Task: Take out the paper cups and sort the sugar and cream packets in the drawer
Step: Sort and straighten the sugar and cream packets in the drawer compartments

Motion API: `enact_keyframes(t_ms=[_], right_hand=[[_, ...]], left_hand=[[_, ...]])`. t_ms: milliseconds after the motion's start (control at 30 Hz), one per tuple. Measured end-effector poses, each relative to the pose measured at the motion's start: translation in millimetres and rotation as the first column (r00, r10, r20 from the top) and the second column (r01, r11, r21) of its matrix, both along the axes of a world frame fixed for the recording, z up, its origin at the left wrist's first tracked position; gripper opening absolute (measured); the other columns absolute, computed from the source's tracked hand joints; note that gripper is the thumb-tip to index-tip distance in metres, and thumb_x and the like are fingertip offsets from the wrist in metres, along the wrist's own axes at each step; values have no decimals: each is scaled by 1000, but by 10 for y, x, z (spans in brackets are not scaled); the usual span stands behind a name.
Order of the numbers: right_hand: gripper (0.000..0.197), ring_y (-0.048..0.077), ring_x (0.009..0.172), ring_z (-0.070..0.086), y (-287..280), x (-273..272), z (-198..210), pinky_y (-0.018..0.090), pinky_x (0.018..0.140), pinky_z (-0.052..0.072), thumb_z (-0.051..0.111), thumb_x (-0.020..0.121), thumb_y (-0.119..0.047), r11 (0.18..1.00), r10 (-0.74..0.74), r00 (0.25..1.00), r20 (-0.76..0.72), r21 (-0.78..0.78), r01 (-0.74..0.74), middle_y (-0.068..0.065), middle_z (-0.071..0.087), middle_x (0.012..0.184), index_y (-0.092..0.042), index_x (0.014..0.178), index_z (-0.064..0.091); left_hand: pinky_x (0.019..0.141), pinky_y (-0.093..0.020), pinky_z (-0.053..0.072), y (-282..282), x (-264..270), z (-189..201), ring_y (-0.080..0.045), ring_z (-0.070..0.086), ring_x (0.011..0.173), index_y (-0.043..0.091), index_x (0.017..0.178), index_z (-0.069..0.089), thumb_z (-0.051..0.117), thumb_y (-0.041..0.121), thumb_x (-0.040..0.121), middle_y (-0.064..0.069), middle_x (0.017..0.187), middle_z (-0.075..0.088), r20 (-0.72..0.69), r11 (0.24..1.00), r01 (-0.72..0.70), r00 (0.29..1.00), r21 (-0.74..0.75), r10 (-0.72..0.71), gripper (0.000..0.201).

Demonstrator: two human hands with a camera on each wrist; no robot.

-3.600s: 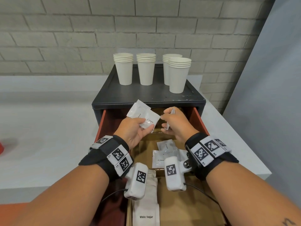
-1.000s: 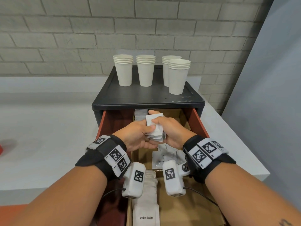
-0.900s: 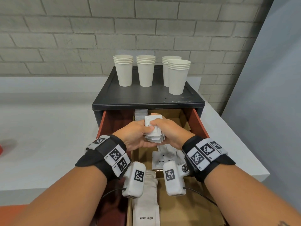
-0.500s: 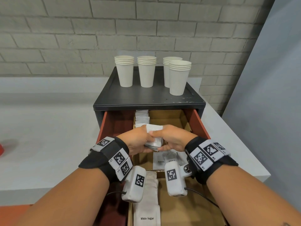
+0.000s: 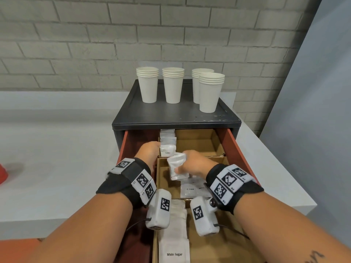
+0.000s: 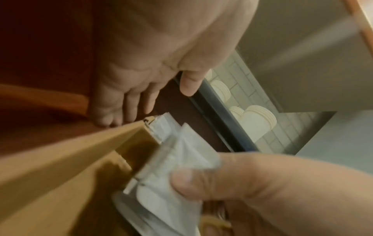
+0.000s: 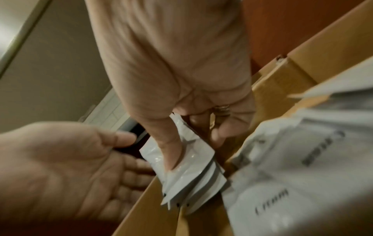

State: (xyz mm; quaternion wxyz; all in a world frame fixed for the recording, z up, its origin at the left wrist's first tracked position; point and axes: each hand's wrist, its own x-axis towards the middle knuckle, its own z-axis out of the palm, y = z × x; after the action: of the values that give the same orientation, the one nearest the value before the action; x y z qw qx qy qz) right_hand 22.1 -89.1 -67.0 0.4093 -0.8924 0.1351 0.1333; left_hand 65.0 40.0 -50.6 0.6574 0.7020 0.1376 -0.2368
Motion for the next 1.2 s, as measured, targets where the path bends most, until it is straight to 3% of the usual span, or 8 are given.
enact_keyframes(t_ms=[100,167,267,367,533,767,967,1200], right_hand=[[48,26,107,59,175,39,-103,34,90,49,72,78,-15,986,83,996,24,-148,-79,9,62,116,-10,122,55],[54,26,110,57,246,59,-153,31,89,46,73,77,-15,971,114,991,70,-217,-97,10,61,119,-10,126,52],[54,28,107,57,260,66,-195,31,83,46,73,77,-12,965,114,983,144,-251,-75,11,61,115,-11,125,48],[58,30,100,60,269,27,-211,35,81,51,73,73,-8,970,104,975,198,-238,-55,12,62,109,-14,122,43],[56,34,94,59,307,-23,-223,38,72,49,64,78,-12,877,221,961,166,-466,-121,15,58,105,-16,126,34],[72,34,98,59,337,4,-242,40,81,51,60,82,-8,932,211,962,175,-332,-144,18,62,108,-18,141,20],[84,31,94,63,249,-13,-236,39,78,53,61,84,-17,926,176,965,193,-364,-96,15,65,104,-18,147,6],[90,31,100,61,289,74,-291,39,82,53,59,87,-10,898,254,964,79,-390,-204,19,61,115,-16,149,-6]], left_hand=[[100,-42,43,-64,107,-203,-29,55,116,11,133,48,52,52,80,-14,134,54,-92,997,57,994,-55,-62,67],[104,-41,38,-64,78,-143,-31,46,127,13,145,32,44,53,89,-14,146,39,-125,996,54,990,-70,-62,70],[80,-35,45,-44,55,-94,-30,55,111,9,145,30,34,47,98,-14,138,47,-105,995,80,991,-67,-87,61],[56,-33,43,-59,46,-102,-24,57,76,5,135,43,34,46,98,-12,100,60,-64,992,126,990,2,-126,56],[98,-45,43,-75,131,-173,-32,50,121,8,145,31,37,52,95,-15,143,43,-117,994,112,987,-11,-113,67],[108,-48,33,-83,154,-213,-33,41,130,12,146,29,38,54,93,-15,147,38,-97,993,117,988,-8,-118,68],[96,-40,39,-74,163,-232,-31,47,125,9,143,36,36,49,97,-15,142,45,-105,991,129,986,-25,-131,60],[113,-52,24,-105,190,-248,-33,29,139,14,149,23,36,54,93,-14,152,28,-97,993,110,990,32,-107,70]])
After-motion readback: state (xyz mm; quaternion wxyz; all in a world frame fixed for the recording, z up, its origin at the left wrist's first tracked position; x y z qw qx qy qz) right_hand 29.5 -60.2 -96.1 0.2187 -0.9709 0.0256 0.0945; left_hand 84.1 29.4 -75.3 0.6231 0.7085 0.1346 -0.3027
